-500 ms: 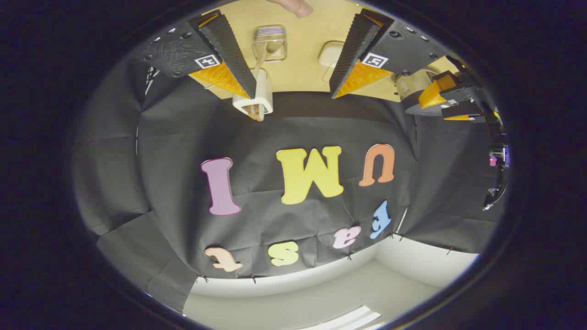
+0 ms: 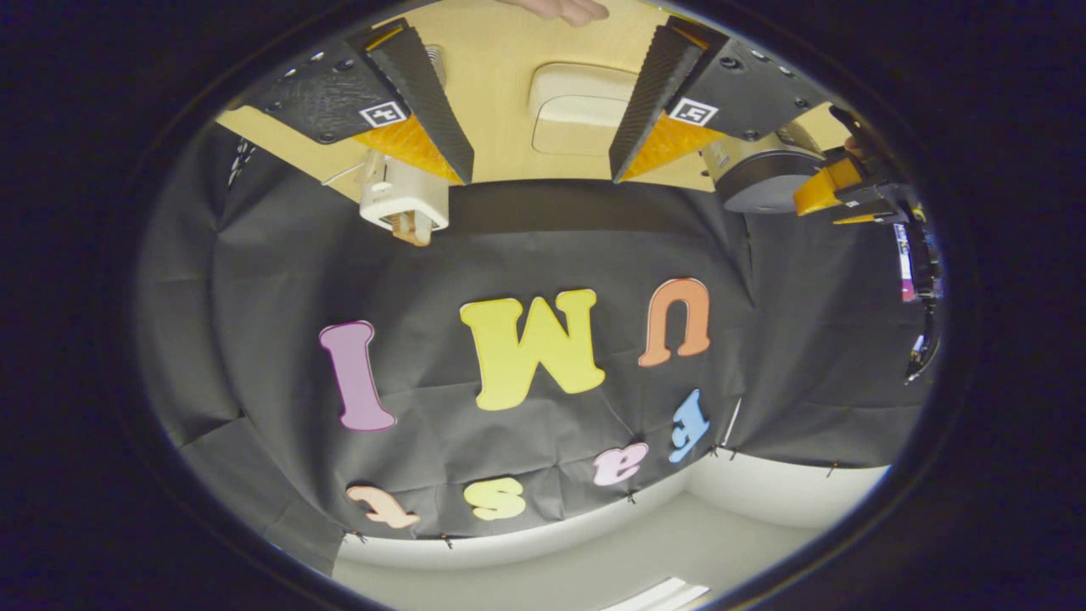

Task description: Close the left gripper, press the button to open the rice cooker; take a wooden spoon from the chopstick holder with the right hand, scoop a spoonful of rice and pour it into the rice cooker, then put the wooden spoon back into the chopstick holder.

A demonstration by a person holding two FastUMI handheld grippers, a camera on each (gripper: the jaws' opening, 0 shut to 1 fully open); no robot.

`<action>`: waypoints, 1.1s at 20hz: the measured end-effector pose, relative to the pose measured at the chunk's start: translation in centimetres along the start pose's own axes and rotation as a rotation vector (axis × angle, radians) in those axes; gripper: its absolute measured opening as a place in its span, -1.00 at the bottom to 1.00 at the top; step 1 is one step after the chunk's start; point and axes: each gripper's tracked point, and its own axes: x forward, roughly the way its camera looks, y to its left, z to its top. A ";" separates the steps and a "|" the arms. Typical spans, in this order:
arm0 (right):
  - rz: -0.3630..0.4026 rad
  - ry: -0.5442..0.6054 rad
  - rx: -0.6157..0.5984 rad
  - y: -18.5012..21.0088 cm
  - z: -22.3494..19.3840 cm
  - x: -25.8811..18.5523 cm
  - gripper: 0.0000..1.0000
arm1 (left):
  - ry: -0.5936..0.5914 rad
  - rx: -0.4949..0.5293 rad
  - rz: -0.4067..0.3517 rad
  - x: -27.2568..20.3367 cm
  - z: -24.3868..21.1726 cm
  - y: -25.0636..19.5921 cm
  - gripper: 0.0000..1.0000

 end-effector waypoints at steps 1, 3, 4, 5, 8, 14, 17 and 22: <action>-0.015 0.001 0.001 0.0 0.1 -0.4 0.84 | 0.006 -0.002 -0.005 -0.1 -0.1 0.3 1.00; -0.033 -0.001 -0.007 0.4 0.1 -1.5 0.92 | 0.017 -0.013 -0.025 -0.6 -0.2 0.5 0.99; -0.040 0.002 -0.020 0.6 -0.1 -2.1 0.92 | 0.020 -0.021 -0.029 -0.8 -0.3 0.8 0.99; -0.044 0.003 -0.034 0.8 -0.3 -2.9 0.84 | 0.018 -0.025 -0.036 -1.0 -0.3 1.0 0.99; -0.077 0.024 -0.050 0.7 -1.0 -3.5 0.91 | 0.047 0.000 -0.037 -1.3 -1.0 2.1 1.00; -0.098 0.069 -0.051 0.7 -2.1 -3.6 0.84 | 0.091 -0.025 -0.023 -1.0 -2.5 3.9 1.00; -0.086 0.073 -0.064 0.7 -2.3 -3.7 0.84 | 0.089 -0.039 -0.011 0.1 -1.7 5.4 0.99; -0.064 0.062 -0.058 1.1 -2.7 -4.0 0.84 | 0.145 -0.093 -0.004 3.4 -0.7 8.4 0.63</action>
